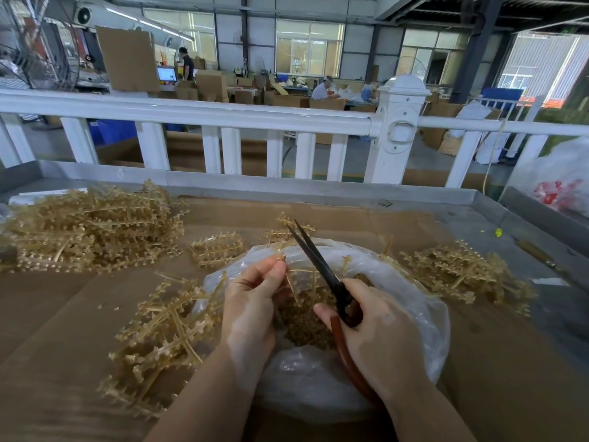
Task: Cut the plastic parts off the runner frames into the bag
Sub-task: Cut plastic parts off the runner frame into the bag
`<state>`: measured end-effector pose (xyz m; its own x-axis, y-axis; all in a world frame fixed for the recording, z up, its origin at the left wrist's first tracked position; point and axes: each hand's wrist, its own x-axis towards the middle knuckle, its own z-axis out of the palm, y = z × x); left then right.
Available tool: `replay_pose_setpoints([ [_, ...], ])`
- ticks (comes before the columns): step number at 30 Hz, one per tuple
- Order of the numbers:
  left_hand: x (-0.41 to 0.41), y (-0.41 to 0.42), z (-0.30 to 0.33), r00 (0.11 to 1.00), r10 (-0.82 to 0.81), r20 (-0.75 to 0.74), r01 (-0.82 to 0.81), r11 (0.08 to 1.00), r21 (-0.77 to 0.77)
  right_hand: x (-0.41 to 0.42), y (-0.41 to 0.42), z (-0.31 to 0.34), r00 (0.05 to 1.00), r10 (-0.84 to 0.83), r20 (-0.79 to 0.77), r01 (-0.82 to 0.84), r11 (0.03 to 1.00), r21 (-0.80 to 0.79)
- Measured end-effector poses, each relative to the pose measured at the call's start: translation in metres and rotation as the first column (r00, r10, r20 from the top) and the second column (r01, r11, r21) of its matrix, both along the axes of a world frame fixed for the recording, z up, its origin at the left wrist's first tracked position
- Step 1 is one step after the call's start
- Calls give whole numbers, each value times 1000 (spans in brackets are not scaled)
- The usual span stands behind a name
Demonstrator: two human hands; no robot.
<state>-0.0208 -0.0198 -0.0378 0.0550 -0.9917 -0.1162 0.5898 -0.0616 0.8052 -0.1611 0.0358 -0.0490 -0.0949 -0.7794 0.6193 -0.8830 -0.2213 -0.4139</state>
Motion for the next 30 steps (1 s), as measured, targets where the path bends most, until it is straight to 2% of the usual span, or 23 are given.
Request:
replay_pose_setpoints([
  [9,2,-3,-3,998,-46,-44,45,999,-30,3,1,-2,987,-40,-154,47,998,39],
  [14,2,-6,-5,996,-14,-89,13,1000,-2,2,2,-2,986,-42,-160,52,997,57],
  [20,2,-7,-8,993,-68,-92,63,997,-50,3,2,-2,989,-32,-146,51,991,127],
  [30,4,-8,-8,989,-133,-70,125,986,-108,4,2,1,987,-53,-149,70,991,112],
])
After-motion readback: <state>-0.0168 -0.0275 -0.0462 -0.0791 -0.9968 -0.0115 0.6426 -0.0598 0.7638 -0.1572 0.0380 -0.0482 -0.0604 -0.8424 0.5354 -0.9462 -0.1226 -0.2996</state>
